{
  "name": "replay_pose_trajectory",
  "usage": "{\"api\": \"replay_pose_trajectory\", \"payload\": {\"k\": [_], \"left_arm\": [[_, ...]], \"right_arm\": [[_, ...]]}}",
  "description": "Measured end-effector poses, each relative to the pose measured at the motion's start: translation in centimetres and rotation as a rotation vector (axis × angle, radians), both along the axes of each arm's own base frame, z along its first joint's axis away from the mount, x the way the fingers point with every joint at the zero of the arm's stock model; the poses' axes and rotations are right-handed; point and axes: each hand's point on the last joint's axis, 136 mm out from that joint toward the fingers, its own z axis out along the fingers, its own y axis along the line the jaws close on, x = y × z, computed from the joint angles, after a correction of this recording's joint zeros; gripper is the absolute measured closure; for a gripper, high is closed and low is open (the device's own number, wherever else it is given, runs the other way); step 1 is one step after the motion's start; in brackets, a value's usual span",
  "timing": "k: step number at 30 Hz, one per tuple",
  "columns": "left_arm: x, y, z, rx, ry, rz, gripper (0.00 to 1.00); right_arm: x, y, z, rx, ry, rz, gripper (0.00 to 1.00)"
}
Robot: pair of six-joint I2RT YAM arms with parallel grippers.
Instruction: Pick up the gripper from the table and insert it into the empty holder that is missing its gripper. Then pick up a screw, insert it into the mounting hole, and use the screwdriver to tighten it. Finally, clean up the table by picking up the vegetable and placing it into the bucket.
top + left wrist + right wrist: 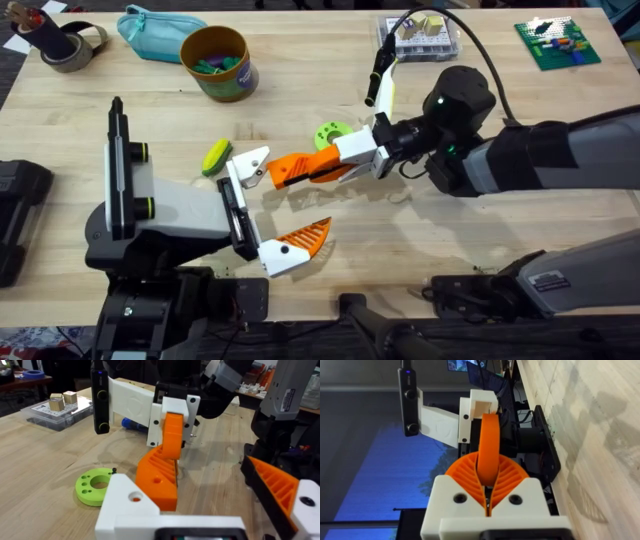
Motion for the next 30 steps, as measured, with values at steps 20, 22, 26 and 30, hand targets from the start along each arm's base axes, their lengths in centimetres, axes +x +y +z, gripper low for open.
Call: {"api": "replay_pose_trajectory", "payload": {"k": [20, 22, 26, 30], "left_arm": [[0.07, 0.04, -0.30, 0.001, 0.025, 0.006, 0.017], [0.07, 0.04, -0.30, 0.001, 0.025, 0.006, 0.017], [0.07, 0.04, -0.30, 0.001, 0.025, 0.006, 0.017], [0.07, 0.04, -0.30, 0.001, 0.025, 0.006, 0.017]], "right_arm": [[-0.93, -0.29, 0.66, 0.032, -0.062, 0.057, 0.987], [-0.92, -0.29, 0.66, 0.032, -0.062, 0.057, 0.989], [-0.84, -0.26, 0.66, 0.031, -0.062, 0.052, 0.988], [-0.64, -0.19, 0.66, 0.031, -0.062, 0.040, 0.987]]}}
